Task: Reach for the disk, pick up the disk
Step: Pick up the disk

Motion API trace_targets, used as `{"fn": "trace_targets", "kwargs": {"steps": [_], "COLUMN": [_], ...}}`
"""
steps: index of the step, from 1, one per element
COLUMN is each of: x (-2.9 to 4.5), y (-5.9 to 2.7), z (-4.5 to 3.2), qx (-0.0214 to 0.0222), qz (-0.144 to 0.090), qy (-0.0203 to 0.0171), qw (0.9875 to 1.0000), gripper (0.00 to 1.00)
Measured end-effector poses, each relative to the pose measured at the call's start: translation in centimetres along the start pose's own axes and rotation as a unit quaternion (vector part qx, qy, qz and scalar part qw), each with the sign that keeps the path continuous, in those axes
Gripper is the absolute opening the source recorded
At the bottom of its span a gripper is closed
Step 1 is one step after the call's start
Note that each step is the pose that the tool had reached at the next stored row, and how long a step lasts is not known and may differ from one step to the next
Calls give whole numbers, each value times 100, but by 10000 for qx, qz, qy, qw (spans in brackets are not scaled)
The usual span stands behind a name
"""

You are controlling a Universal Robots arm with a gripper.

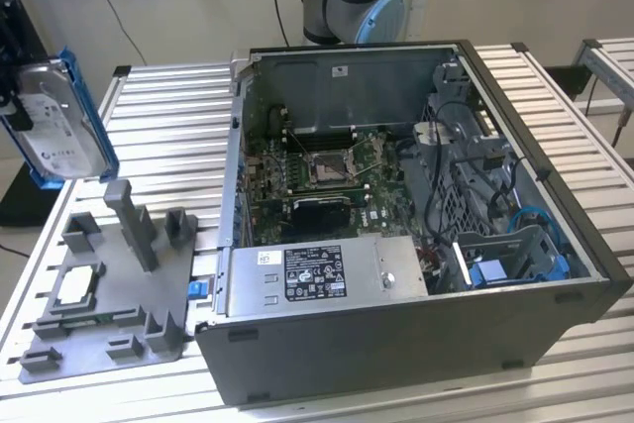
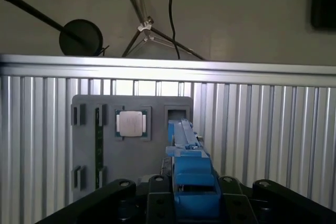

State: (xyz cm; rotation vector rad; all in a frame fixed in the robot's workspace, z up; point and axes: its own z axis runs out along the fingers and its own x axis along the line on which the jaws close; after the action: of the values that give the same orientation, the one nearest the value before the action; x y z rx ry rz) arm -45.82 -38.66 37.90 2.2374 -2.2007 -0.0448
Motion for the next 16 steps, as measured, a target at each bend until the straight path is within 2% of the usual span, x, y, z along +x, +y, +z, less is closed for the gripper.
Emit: {"fn": "trace_targets", "kwargs": {"steps": [16], "x": [-5], "y": [6], "z": [-267], "qx": [0], "qz": [0], "qy": [0], "qw": [10000], "gripper": [0]}}
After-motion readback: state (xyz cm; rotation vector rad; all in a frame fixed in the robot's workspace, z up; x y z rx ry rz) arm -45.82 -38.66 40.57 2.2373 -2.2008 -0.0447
